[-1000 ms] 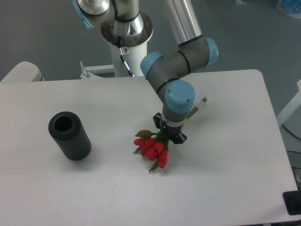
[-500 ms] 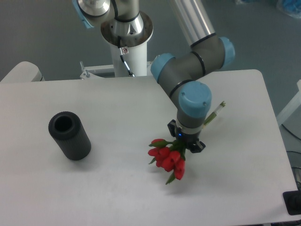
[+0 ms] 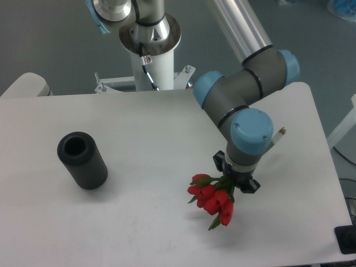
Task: Pick up the flowers from the table
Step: 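Lift the grasped tulips up off the table, away from the vase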
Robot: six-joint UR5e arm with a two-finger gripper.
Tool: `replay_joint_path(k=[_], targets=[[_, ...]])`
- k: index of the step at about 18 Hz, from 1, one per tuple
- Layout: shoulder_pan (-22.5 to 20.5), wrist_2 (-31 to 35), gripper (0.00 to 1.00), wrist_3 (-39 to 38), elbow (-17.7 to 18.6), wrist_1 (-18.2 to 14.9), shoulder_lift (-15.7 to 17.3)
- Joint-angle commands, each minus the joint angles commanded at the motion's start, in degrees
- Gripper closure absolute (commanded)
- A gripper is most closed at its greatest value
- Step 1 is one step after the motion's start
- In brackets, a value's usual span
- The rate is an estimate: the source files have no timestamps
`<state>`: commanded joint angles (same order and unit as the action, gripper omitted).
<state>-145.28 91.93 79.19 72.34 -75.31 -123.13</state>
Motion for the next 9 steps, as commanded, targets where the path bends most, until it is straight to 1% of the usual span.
replay_joint_path(k=[4, 9], targets=[[0.0, 0.09, 0.99, 0.09, -3.69, -2.21, -1.32], [0.17, 0.0, 0.99, 0.09, -5.11, -2.3, -1.85]])
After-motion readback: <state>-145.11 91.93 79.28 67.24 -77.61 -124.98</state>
